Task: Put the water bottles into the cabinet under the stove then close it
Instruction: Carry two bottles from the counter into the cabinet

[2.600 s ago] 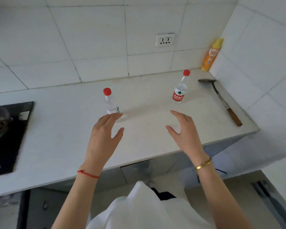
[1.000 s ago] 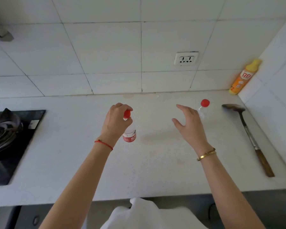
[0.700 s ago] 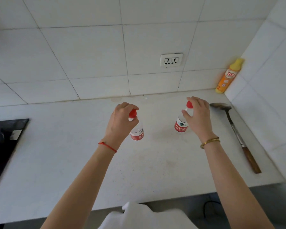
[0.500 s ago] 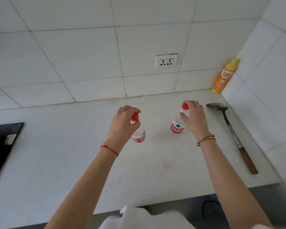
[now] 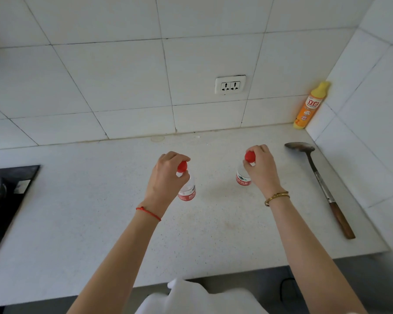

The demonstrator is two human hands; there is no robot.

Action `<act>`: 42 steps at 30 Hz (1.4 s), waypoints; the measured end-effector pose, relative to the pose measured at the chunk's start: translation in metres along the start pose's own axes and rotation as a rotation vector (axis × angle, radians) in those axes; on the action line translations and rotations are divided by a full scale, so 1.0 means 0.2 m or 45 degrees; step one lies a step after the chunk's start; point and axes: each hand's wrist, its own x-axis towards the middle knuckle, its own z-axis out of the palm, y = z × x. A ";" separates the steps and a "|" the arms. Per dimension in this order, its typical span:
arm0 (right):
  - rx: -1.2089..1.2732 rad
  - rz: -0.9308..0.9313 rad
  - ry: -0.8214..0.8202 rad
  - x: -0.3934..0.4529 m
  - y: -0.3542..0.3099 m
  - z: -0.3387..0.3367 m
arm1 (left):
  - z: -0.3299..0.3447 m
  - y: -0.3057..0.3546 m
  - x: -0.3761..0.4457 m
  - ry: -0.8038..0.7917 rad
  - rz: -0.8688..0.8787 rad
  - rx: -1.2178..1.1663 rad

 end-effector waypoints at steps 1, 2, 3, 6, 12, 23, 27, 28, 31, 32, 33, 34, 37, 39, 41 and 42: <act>0.011 -0.005 0.005 -0.03 -0.02 0.00 | -0.01 -0.01 -0.02 0.001 -0.003 0.002; 0.020 -0.016 0.014 -0.06 -0.04 0.01 | -0.02 -0.02 -0.04 0.004 -0.005 0.004; 0.032 -0.032 0.025 -0.09 -0.07 0.00 | -0.04 -0.03 -0.06 0.010 -0.009 0.002; 0.082 -0.069 0.033 -0.17 -0.16 -0.01 | -0.08 -0.05 -0.13 0.032 -0.033 -0.008; 0.226 -0.122 -0.085 -0.36 -0.36 0.01 | -0.20 -0.12 -0.31 0.059 -0.081 -0.009; 0.304 -0.347 -0.294 -0.65 -0.67 0.19 | -0.46 -0.23 -0.70 0.164 -0.213 0.080; 0.331 -0.442 -0.330 -0.71 -0.76 0.24 | -0.53 -0.26 -0.86 0.214 -0.276 0.117; 0.338 -0.468 -0.341 -0.72 -0.78 0.25 | -0.55 -0.26 -0.90 0.231 -0.299 0.134; 0.366 -0.552 -0.404 -0.76 -0.84 0.28 | -0.59 -0.23 -1.04 0.300 -0.387 0.186; 0.378 -0.583 -0.432 -0.78 -0.85 0.29 | -0.59 -0.22 -1.08 0.325 -0.417 0.202; 0.385 -0.614 -0.466 -0.80 -0.87 0.30 | -0.60 -0.20 -1.13 0.350 -0.452 0.216; 0.388 -0.643 -0.508 -0.82 -0.88 0.30 | -0.60 -0.17 -1.19 0.380 -0.491 0.228; 0.404 -0.736 -0.624 -0.89 -0.90 0.30 | -0.60 -0.08 -1.35 0.489 -0.619 0.278; 0.430 -0.811 -0.689 -0.95 -0.92 0.29 | -0.60 -0.01 -1.47 0.561 -0.698 0.303; 0.450 -0.884 -0.755 -1.00 -0.94 0.28 | -0.59 0.06 -1.59 0.627 -0.774 0.324; 0.460 -0.921 -0.786 -1.04 -0.95 0.28 | -0.58 0.09 -1.65 0.656 -0.816 0.334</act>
